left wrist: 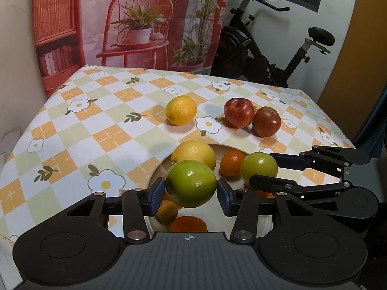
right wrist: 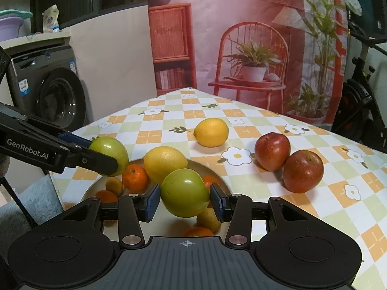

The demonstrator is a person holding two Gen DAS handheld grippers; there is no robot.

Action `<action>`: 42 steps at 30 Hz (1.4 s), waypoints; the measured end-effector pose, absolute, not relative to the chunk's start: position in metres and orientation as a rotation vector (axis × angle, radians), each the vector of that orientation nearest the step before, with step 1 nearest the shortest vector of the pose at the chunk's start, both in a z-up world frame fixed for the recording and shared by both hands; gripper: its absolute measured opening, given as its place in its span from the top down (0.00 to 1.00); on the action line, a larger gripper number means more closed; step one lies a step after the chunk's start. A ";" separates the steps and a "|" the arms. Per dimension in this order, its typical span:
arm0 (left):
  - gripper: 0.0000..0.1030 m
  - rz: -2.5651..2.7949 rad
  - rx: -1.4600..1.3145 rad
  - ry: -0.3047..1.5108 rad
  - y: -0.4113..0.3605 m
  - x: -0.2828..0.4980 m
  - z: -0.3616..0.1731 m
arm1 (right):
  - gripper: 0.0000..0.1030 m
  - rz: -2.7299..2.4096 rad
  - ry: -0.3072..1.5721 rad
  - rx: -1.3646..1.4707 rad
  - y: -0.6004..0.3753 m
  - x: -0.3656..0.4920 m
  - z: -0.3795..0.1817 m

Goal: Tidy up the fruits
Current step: 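Lower both green apples into the cream plate and open both grippers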

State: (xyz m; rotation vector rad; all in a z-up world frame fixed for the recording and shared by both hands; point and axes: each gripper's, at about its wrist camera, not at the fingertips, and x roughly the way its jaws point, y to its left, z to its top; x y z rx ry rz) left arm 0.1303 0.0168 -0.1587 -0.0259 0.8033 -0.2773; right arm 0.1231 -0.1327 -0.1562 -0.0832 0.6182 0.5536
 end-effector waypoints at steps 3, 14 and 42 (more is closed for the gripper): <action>0.52 -0.276 -0.026 0.809 0.017 0.131 -0.160 | 0.60 0.555 0.622 -0.080 -0.134 0.123 -0.158; 0.52 -0.275 -0.019 0.826 0.015 0.134 -0.164 | 0.60 0.554 0.633 -0.065 -0.136 0.123 -0.163; 0.52 -0.286 -0.038 0.895 0.014 0.146 -0.179 | 0.60 0.560 0.644 -0.064 -0.135 0.124 -0.170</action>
